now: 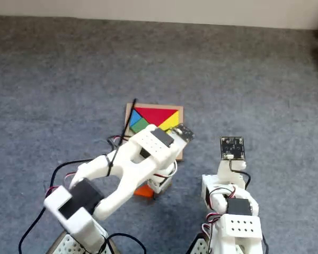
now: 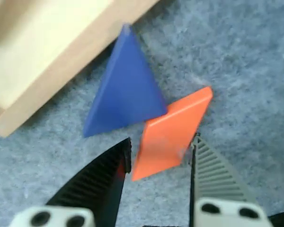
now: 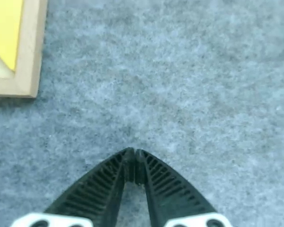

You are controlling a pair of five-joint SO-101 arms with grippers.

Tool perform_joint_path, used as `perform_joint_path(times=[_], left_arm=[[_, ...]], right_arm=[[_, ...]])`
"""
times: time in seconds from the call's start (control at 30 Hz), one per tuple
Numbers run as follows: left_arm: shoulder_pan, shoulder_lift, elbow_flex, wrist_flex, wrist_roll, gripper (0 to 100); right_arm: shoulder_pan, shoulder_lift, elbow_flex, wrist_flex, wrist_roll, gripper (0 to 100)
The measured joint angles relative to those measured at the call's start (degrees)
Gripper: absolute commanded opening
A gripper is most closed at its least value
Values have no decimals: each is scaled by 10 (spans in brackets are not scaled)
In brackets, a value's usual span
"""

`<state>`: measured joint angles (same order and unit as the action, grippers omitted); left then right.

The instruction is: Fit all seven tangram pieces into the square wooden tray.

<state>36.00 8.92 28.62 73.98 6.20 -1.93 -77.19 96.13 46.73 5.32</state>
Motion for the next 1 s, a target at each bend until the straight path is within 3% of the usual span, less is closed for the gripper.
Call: perform_joint_path(times=[0.27, 0.57, 0.77, 1.0], left_arm=[[8, 12, -8, -5, 2, 87], [8, -129, -7, 23, 0, 79], [-58, -188, -7, 15, -40, 80], [-150, -188, -7, -86, -51, 80]], right_arm=[[0, 0, 0, 0, 0, 30], [0, 0, 0, 0, 0, 30], [0, 0, 0, 0, 0, 30], [0, 0, 0, 0, 0, 30]])
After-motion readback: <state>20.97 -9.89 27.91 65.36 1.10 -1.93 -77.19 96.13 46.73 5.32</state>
